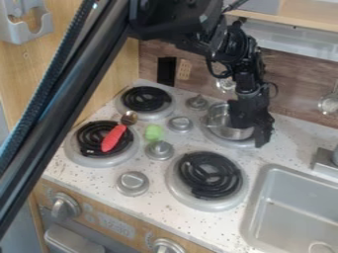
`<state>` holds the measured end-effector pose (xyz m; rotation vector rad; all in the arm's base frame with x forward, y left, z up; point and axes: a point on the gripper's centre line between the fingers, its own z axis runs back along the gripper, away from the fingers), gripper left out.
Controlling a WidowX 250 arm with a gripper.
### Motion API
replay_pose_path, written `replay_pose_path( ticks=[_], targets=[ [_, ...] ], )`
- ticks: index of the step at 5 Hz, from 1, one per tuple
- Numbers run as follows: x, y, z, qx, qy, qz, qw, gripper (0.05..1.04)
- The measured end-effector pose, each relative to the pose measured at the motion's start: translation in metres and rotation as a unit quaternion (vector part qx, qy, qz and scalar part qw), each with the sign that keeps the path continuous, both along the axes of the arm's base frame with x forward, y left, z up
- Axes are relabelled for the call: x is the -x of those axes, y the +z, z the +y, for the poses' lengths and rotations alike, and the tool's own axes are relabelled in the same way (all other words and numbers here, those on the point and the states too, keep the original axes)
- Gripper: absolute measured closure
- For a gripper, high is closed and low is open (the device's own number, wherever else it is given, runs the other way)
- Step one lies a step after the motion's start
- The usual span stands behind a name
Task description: Move the silver pot to the bottom right burner
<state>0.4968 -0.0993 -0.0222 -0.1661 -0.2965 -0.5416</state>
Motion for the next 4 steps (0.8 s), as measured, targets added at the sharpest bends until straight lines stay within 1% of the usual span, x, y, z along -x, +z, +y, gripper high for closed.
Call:
replay_pose_path(
  ticks=[1, 2, 3, 4],
  targets=[
    [0.003, -0.006, 0.002, -0.004, 0.002, 0.002, 1.0, 0.748],
    [0.003, -0.007, 0.002, -0.006, 0.002, 0.0, 1.0, 0.926],
    [0.008, 0.001, 0.002, -0.002, -0.003, -0.005, 1.0, 0.991],
    [0.024, 0.021, 0.001, 0.008, -0.012, -0.022, 0.9997, 1.012]
  ],
)
